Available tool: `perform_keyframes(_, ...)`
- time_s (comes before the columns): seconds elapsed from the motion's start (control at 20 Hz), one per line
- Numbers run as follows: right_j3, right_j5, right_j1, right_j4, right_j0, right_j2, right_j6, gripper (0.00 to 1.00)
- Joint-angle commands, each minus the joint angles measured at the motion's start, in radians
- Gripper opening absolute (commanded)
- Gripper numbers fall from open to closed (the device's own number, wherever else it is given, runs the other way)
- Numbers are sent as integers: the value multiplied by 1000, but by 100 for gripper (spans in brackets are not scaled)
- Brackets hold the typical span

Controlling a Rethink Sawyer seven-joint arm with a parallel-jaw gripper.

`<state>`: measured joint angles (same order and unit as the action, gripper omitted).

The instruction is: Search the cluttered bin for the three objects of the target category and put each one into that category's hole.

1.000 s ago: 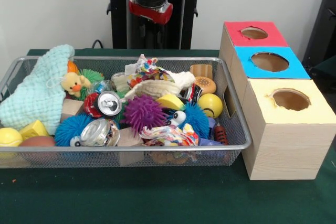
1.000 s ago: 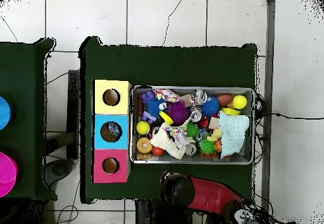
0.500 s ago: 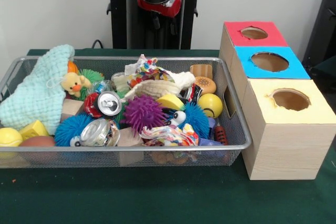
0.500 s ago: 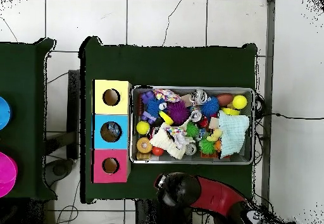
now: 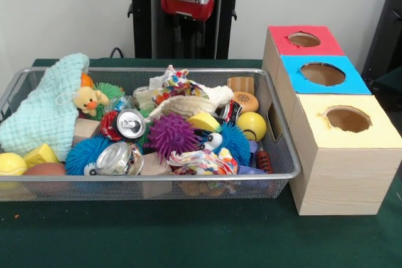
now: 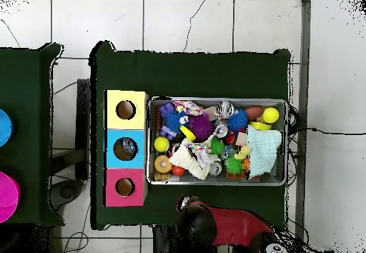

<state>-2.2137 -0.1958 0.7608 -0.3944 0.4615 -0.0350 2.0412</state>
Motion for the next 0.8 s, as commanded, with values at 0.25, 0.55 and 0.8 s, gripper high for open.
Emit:
perform_keyframes(0.25, 143, 71, 209, -171, -57, 144, 14, 100)
perform_keyframes(0.55, 256, 180, 140, -228, -142, 254, 68, 100)
perform_keyframes(0.8, 353, 447, -130, -143, -233, 366, 93, 100)
